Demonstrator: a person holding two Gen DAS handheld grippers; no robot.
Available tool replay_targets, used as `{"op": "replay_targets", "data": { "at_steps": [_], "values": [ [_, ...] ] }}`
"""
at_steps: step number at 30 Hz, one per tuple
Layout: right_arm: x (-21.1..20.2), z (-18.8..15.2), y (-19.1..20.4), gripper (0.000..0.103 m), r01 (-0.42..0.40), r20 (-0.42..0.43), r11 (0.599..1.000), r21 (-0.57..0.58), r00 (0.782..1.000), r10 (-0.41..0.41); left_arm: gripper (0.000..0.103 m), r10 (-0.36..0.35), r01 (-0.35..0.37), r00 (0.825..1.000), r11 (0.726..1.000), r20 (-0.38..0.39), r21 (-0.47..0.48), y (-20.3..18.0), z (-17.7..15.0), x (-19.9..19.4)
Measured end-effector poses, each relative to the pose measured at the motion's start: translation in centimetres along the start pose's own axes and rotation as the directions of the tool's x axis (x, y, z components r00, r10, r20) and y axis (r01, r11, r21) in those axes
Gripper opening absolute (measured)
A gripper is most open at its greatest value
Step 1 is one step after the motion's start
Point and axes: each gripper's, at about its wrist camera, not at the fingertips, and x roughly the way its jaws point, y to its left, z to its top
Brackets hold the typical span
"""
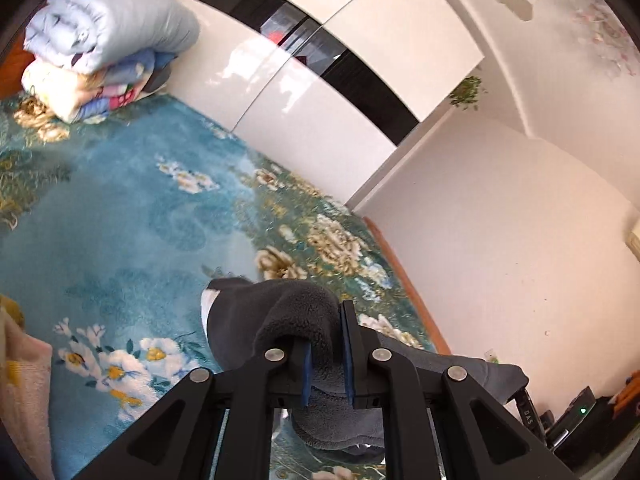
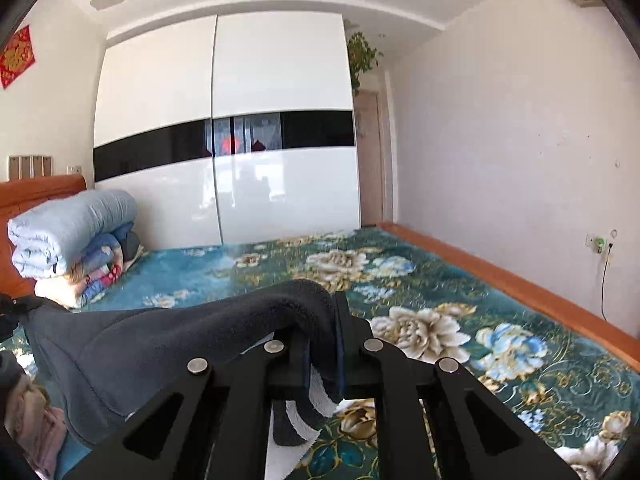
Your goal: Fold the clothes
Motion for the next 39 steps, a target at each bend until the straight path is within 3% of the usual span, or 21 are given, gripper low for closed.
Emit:
{"op": "replay_targets", "data": {
  "at_steps": [5, 8, 11, 14, 18, 21, 24, 28, 30, 33, 36, 39],
  "values": [
    [-10.4, 5.6, -0.9, 0.010, 0.033, 0.135, 0.999, -0.011, 0.990, -0.031, 0.013, -0.115, 0.101, 0.988, 0.986, 0.104, 0.135, -8.0, 0.7, -10.8],
    [-16.7, 8.0, -1.4, 0.010, 0.040, 0.210, 0.999, -0.021, 0.977, -0.034, 0.013, -0.169, 0.142, 0.978, 0.969, 0.124, 0.202, -12.2, 0.4, -17.6],
    [-20.9, 9.6, -1.8, 0.010, 0.025, 0.235, 0.999, -0.037, 0.972, -0.016, 0.013, -0.170, 0.135, 0.979, 0.953, 0.111, 0.272, -15.3, -0.3, -22.8],
    [-22.5, 10.6, -2.0, 0.010, 0.021, 0.210, 0.998, -0.052, 0.978, -0.010, 0.013, -0.124, 0.100, 0.990, 0.946, 0.060, 0.307, -16.7, -0.9, -24.0],
    [-16.4, 8.5, -2.4, 0.010, 0.006, 0.007, 0.999, -0.037, 1.000, -0.006, 0.013, -0.025, 0.047, 0.995, 0.968, -0.095, 0.247, -13.8, -1.9, -17.9],
    [-9.4, 3.9, -3.2, 0.010, -0.006, -0.192, 1.000, -0.013, 0.981, 0.003, 0.013, 0.071, -0.034, 0.969, 0.987, -0.239, 0.159, -8.6, -4.1, -10.6],
    [-2.7, -3.1, -4.0, 0.010, 0.003, -0.374, 0.999, 0.034, 0.927, 0.010, 0.013, 0.135, -0.125, 0.914, 0.991, -0.382, 0.052, -1.4, -8.2, -3.3],
    [2.6, -12.7, -6.0, 0.010, 0.022, -0.563, 0.996, 0.082, 0.826, 0.028, 0.013, 0.148, -0.221, 0.831, 0.973, -0.537, -0.073, 5.6, -14.6, 2.7],
    [4.1, -16.0, -6.4, 0.010, 0.035, -0.602, 0.997, 0.075, 0.799, 0.018, 0.013, 0.141, -0.234, 0.814, 0.968, -0.564, -0.095, 6.8, -16.3, 4.5],
    [6.2, -17.8, -7.1, 0.010, 0.050, -0.618, 0.994, 0.100, 0.786, 0.023, 0.013, 0.149, -0.239, 0.823, 0.966, -0.548, -0.096, 7.6, -16.0, 7.1],
    [8.8, -17.9, -7.4, 0.010, 0.075, -0.626, 0.986, 0.149, 0.779, 0.035, 0.014, 0.145, -0.254, 0.818, 0.959, -0.556, -0.123, 8.3, -15.1, 10.5],
    [11.5, -19.0, -7.5, 0.010, 0.114, -0.666, 0.981, 0.159, 0.745, 0.021, 0.017, 0.188, -0.327, 0.767, 0.937, -0.613, -0.121, 10.0, -15.8, 14.3]
  ]
}}
